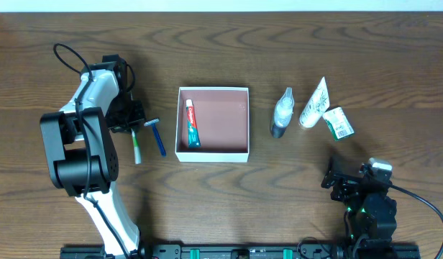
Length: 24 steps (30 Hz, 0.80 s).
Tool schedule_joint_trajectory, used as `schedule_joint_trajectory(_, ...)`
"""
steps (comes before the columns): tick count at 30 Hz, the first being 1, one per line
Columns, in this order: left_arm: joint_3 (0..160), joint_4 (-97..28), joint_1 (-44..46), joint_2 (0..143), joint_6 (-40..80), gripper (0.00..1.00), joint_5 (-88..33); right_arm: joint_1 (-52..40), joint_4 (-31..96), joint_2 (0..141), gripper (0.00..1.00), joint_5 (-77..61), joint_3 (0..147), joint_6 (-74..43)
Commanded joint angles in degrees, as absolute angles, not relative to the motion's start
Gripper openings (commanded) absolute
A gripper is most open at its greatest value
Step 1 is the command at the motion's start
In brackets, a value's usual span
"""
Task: Pack container
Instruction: 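Return left gripper to the green toothbrush and grasp it, then carry toothbrush with left gripper and release it in the box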
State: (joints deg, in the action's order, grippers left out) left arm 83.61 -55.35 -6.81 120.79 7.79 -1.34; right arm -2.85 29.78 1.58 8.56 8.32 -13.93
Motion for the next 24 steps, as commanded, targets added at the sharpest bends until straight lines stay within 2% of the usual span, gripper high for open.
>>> schedule_joint_trajectory(1, 83.61, -56.29, -6.94, 121.58, 7.70, 0.06, -1.10, -2.42, 29.80, 1.17, 0.99, 8.56, 8.19, -13.19)
schedule_joint_trajectory(6, 84.36, -59.51, -6.81, 115.87, 7.79, 0.06, -1.13, -2.42, 29.80, 1.17, 0.99, 8.56, 8.19, -13.19)
schedule_joint_trajectory(11, 84.38, -62.37, -4.27, 104.12, 8.69, 0.06, -4.25, -2.42, 29.80, 1.17, 0.99, 8.56, 8.19, -13.19)
schedule_joint_trajectory(18, 84.36, -56.97, 7.25, 89.12, 9.98, 0.06, -7.94, -2.42, 29.80, 1.17, 0.99, 8.56, 8.19, -13.19)
schedule_joint_trajectory(24, 84.12, -49.67, 17.15, 89.84, 10.83, 0.06, -4.95, -2.42, 29.80, 1.17, 0.99, 8.56, 8.19, -13.19)
